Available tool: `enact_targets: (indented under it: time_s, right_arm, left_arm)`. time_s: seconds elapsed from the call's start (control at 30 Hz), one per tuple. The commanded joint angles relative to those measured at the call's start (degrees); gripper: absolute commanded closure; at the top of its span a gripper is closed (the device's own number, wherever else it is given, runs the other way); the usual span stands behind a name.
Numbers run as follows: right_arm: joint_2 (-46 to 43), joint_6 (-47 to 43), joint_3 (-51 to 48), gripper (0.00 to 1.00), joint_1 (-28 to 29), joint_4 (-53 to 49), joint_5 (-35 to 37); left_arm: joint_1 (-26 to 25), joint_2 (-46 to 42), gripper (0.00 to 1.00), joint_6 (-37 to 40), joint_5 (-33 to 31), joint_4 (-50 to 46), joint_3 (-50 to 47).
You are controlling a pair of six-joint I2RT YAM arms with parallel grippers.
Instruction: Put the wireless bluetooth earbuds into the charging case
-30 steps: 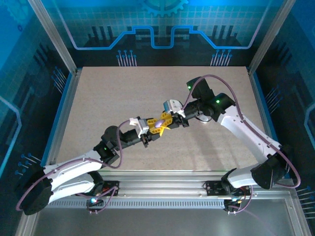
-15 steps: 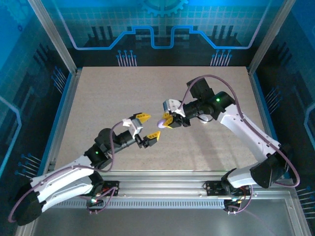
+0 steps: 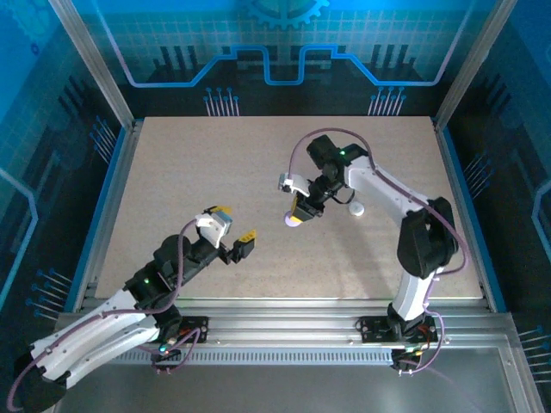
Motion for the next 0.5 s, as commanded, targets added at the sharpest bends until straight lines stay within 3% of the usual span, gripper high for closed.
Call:
enact_targets:
  time_s: [0.0,0.47]
  right_arm:
    - [5.36,4.26,3.89,0.86,-2.52,-4.8,0.56]
    - [21.03,10.91,13.54,0.86,-8.69,-9.18,2.6]
  left_arm:
    - [0.37,1.28,0.14,-1.26,-3.42,-3.94,0.56]
    - [0.37,4.83,0.14,-1.81,-3.92,-3.86,1.17]
